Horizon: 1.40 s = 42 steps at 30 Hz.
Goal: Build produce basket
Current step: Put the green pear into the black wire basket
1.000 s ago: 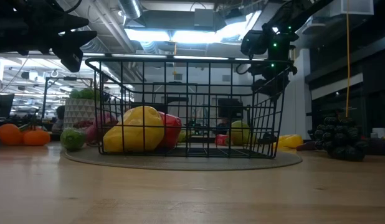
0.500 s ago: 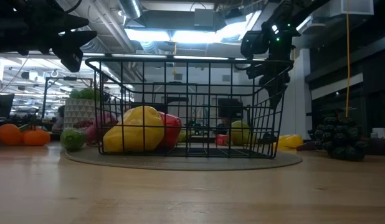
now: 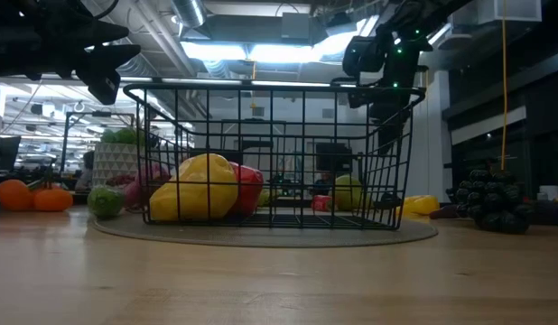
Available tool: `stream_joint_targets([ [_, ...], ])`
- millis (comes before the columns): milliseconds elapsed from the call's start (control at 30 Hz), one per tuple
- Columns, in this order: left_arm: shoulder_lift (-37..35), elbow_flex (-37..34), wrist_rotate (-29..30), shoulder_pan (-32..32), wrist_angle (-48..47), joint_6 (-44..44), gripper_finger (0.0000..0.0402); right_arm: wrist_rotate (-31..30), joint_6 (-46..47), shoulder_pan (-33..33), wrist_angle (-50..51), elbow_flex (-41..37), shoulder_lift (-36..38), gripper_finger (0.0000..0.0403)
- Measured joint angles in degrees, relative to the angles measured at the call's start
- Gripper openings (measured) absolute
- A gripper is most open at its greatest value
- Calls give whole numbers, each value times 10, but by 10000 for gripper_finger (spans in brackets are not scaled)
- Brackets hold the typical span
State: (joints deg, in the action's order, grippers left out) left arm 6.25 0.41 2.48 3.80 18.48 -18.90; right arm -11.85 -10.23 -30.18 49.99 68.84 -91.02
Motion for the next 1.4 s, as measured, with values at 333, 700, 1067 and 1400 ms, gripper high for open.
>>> stream_joint_targets([
  [333, 0, 0, 0, 0, 0, 0, 115, 69, -16, -18, 17, 0, 0, 175],
  [700, 0, 0, 0, 0, 0, 0, 115, 95, -24, -23, -26, -13, 0, 179],
  [1067, 0, 0, 0, 0, 0, 0, 115, 80, -24, -23, -124, -114, 0, 176],
  [1400, 0, 0, 0, 0, 0, 0, 115, 78, -14, -43, -299, -197, 0, 166],
])
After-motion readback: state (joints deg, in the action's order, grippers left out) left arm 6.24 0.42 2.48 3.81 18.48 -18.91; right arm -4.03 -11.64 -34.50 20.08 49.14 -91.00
